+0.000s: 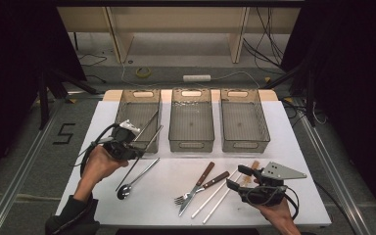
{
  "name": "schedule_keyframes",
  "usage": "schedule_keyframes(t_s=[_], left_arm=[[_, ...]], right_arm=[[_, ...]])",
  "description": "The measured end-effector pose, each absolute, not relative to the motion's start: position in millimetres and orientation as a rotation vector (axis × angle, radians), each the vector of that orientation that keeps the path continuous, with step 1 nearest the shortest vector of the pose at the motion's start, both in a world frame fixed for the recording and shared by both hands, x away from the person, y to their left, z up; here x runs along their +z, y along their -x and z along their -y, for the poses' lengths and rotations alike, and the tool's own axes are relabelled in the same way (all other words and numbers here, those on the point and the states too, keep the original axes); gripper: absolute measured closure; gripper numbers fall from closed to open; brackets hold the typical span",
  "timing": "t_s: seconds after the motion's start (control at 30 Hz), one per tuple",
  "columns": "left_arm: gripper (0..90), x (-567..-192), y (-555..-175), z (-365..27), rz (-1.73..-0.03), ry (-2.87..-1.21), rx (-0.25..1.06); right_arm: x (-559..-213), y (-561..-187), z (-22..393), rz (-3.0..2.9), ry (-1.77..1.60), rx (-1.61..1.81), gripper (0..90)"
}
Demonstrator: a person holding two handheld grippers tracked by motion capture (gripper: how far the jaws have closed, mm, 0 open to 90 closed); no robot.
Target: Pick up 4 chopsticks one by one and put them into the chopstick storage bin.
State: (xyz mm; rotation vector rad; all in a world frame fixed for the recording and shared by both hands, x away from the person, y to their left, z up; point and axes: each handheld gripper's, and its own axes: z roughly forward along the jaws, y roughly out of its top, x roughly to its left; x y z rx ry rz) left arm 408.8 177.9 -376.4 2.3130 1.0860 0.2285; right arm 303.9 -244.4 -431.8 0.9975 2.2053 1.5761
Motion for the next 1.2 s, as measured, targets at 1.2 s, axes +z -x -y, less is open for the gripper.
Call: schedule_keyframes(t_s=[1.2], left_arm=[[85.1,-311,-528,-208,-1.251,-2.098,0.362]], right_arm=[[-433,-306,245,-2.216,-1.003,1.603,32.0]])
